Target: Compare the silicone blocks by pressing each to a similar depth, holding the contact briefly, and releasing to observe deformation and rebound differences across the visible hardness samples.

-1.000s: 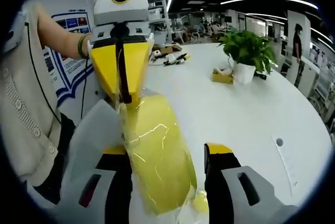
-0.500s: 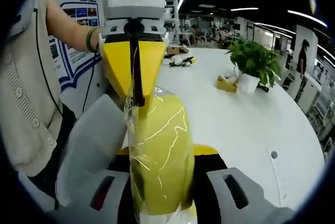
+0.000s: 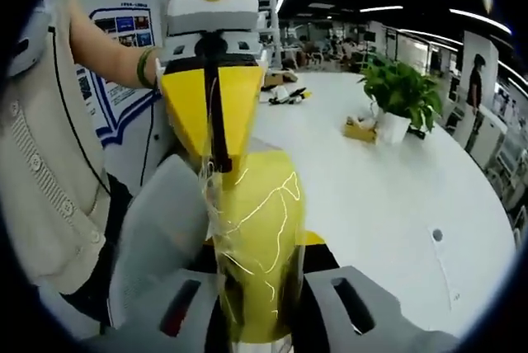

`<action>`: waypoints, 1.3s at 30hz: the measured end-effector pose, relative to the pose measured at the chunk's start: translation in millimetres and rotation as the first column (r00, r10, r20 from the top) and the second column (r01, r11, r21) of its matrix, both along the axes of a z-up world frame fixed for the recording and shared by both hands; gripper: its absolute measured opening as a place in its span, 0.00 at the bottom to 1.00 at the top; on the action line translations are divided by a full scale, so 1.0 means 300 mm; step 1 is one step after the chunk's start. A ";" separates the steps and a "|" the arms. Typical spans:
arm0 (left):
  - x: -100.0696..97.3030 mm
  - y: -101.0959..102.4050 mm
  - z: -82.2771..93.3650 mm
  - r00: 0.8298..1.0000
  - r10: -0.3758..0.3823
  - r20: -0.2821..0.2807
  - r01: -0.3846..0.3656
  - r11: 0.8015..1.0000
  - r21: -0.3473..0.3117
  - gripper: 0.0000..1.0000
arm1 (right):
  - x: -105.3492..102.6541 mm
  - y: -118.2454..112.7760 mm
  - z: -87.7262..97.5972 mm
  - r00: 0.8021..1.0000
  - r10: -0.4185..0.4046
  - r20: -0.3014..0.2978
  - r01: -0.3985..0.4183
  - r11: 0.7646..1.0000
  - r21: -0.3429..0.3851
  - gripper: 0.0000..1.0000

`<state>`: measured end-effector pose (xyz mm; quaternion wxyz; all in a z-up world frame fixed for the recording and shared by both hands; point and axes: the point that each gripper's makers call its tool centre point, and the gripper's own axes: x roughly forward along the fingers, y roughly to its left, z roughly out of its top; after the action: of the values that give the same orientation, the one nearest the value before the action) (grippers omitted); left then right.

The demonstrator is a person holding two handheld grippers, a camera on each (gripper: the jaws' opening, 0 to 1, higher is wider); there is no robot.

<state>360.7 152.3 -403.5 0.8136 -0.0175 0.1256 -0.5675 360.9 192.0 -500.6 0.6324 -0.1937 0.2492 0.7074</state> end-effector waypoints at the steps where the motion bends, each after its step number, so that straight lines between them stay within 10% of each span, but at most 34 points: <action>1: -0.001 -0.001 -0.002 1.000 -0.001 0.002 0.001 1.000 0.003 0.00 | -0.001 0.000 -0.001 1.000 -0.004 0.007 0.004 1.000 -0.001 0.08; 10: -0.012 0.001 -0.018 1.000 -0.002 -0.018 0.002 1.000 0.006 0.00 | -0.038 -0.009 -0.018 0.998 -0.012 -0.061 0.011 1.000 -0.020 0.05; 39: -0.007 -0.018 -0.015 1.000 -0.020 0.005 0.020 1.000 0.016 0.00 | -0.019 -0.017 -0.007 0.998 -0.057 -0.013 0.057 0.998 0.014 0.07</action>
<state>358.4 146.9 -407.9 0.8084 -0.0082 0.1280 -0.5744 355.2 186.7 -502.6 0.6523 -0.1777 0.2535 0.6919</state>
